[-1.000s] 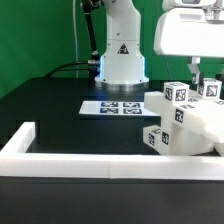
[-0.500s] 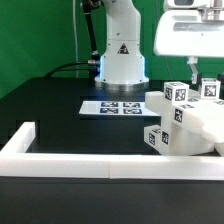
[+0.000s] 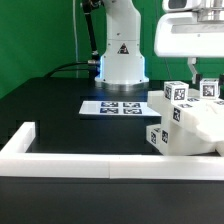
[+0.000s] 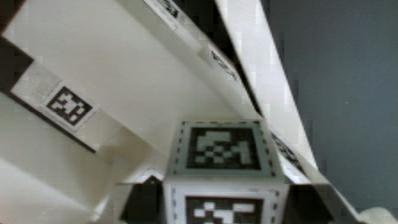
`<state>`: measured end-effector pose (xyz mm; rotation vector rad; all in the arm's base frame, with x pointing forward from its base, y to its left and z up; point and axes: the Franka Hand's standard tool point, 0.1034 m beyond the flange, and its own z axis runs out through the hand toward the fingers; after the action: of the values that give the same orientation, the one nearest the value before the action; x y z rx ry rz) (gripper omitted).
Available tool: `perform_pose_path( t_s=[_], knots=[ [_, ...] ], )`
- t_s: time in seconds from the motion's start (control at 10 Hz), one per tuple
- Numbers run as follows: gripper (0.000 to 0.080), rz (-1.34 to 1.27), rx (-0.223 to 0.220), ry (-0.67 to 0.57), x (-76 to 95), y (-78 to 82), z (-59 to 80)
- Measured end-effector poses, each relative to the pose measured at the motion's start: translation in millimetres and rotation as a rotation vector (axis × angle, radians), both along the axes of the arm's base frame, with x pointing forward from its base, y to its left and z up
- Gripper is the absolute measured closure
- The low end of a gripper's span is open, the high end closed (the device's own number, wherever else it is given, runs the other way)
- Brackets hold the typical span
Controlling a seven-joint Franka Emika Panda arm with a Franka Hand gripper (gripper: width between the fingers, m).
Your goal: Assemble chair
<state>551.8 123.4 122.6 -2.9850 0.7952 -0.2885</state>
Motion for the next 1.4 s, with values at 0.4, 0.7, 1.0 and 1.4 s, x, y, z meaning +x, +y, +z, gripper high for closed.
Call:
perform_pose_path(
  t_s=[0.4,0.7,1.0,1.4],
  knots=[
    [0.0436,-0.139,0.032,-0.001,-0.2,0.6,-0.1],
    [0.0160,-0.037,0.013,-0.001,0.0,3.3,0.8],
    [0.0151,0.297,-0.062,-0.005,0.6,7.1,2.4],
    [0.0151,0.589,-0.128,0.002,0.1,4.3,1.1]
  ],
)
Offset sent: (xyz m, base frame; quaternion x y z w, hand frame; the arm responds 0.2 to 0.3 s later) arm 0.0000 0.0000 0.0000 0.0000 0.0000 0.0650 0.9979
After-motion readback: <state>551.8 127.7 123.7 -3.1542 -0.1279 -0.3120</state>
